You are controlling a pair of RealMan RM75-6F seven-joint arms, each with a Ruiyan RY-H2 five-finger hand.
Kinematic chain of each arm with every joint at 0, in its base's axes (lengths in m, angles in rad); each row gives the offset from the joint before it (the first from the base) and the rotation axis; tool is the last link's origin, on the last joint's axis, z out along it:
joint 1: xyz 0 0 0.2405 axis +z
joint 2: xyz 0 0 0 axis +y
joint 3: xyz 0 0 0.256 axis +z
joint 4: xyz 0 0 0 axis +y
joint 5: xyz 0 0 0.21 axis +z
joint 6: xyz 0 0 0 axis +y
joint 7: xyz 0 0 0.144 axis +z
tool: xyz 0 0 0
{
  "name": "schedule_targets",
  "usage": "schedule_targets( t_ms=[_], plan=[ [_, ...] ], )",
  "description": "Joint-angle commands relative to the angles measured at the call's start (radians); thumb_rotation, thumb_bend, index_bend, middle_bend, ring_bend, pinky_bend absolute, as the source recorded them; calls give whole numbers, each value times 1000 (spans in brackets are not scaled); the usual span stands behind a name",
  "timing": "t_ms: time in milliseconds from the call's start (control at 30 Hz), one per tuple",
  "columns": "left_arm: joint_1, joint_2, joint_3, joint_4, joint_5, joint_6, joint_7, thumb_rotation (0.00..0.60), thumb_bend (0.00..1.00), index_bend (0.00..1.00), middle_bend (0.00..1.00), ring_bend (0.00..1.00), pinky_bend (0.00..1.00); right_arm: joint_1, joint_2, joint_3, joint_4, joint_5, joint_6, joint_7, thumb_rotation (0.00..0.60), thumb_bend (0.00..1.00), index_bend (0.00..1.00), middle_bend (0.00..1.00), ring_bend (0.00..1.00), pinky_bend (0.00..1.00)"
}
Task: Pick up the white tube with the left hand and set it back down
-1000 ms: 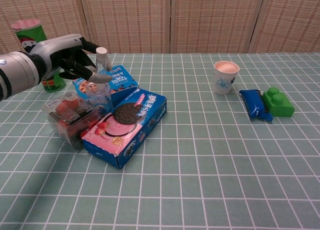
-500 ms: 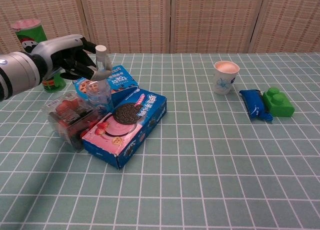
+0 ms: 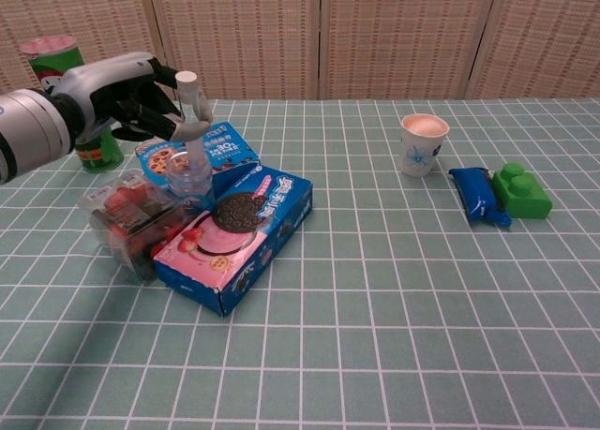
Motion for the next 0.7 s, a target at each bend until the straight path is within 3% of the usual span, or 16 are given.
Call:
schedule_targets(
  t_ms=[33,700],
  plan=[
    [5,8,-3,-16,7,14,7,600,471,735,1000,1000,1000,1,0,0,0,0,-1,0,600,293,332,387,320,481],
    [22,120,-30,-188,-13,95,111,600,485,757,1000,1000,1000,7,-4,-2,-2,1,-15,-14,600,293,332,387,320,481]
  ],
)
